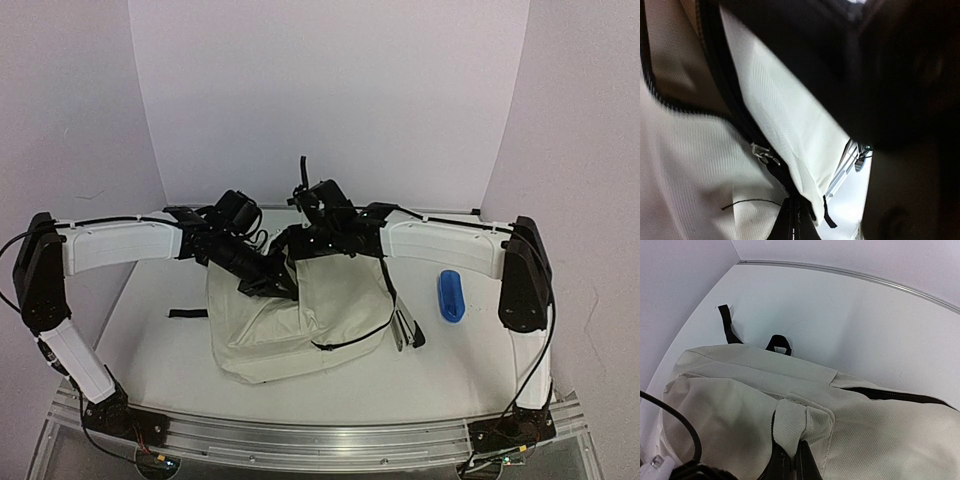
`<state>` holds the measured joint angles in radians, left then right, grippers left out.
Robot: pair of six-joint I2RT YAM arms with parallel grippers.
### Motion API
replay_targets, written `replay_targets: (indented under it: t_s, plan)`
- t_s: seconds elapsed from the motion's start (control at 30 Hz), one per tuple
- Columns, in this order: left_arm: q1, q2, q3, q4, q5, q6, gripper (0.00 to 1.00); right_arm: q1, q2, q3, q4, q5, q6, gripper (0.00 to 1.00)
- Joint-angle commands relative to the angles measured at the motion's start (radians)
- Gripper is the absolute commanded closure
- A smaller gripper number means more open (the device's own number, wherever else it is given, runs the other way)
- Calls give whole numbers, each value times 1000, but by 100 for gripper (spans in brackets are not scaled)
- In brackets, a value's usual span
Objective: Pack the student bag
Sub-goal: Unzip the student bag at the center of the board.
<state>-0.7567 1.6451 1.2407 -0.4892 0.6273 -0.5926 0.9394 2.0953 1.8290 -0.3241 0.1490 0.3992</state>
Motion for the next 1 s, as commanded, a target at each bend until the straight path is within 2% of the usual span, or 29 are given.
replay_targets:
  t_s: [0.0,0.67,0.97]
  plan:
    - [-19,-26,-20,2,95,41,100,-46,10,63,68,86,45,100]
    - [-115,-38,-89,11,215,98,100,-114,47,73,80,93,114,100]
    - [-128,-27,-121,-24,130,105,100,-121,41,55,89,93,121,100]
